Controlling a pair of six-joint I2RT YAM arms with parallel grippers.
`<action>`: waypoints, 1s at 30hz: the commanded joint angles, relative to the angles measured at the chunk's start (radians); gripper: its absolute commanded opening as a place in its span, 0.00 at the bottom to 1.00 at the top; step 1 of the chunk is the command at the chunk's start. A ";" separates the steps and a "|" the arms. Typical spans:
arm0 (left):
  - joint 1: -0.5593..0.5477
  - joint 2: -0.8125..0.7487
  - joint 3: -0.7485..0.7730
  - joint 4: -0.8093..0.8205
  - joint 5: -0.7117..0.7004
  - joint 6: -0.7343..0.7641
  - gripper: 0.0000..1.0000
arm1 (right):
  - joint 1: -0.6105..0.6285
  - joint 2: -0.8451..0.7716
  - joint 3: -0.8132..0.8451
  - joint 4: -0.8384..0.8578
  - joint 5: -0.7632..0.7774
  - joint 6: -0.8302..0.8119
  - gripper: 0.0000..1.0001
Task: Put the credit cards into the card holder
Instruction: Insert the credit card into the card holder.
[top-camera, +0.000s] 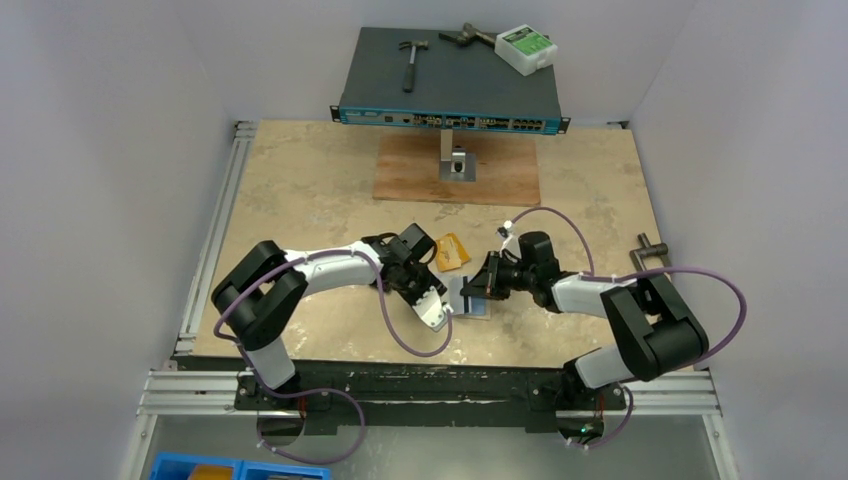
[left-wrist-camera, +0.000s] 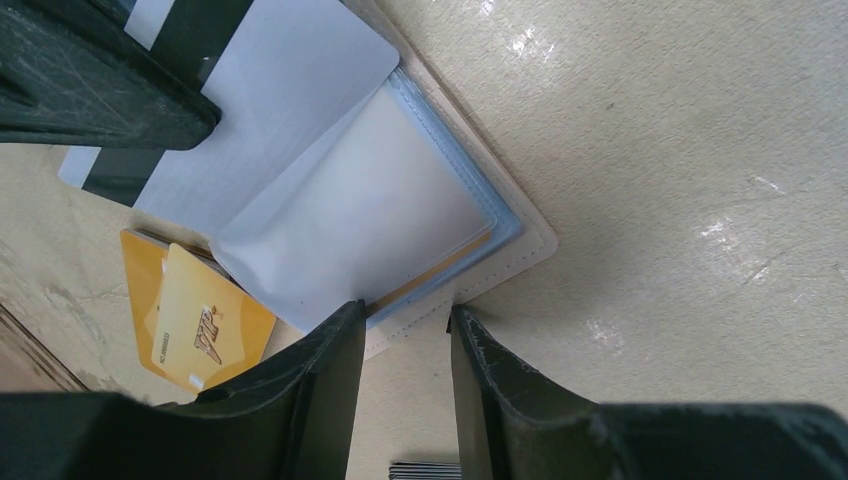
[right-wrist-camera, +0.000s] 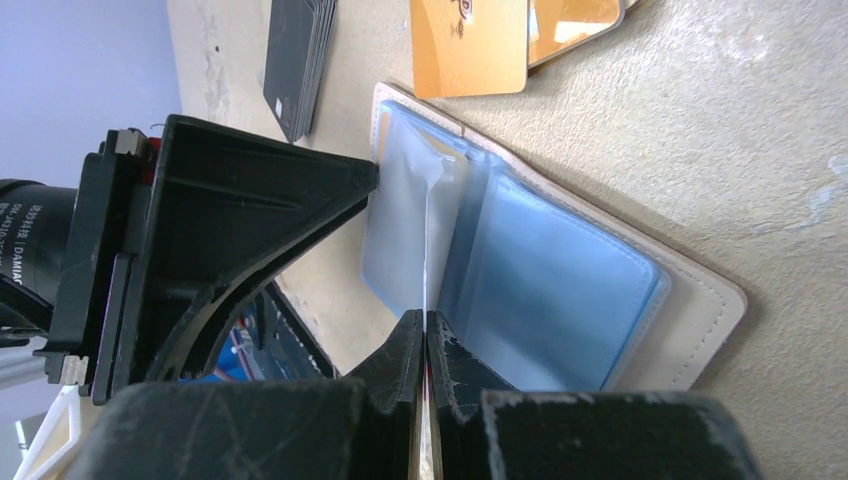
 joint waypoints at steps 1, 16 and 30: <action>-0.007 0.013 -0.043 -0.011 -0.014 0.038 0.36 | 0.001 -0.003 -0.008 0.086 0.039 0.011 0.00; -0.008 0.013 -0.036 -0.025 -0.020 0.043 0.35 | 0.001 0.109 -0.055 0.242 0.052 0.061 0.00; -0.012 0.016 -0.028 -0.040 -0.022 0.040 0.34 | -0.002 0.132 -0.048 0.246 0.065 0.038 0.00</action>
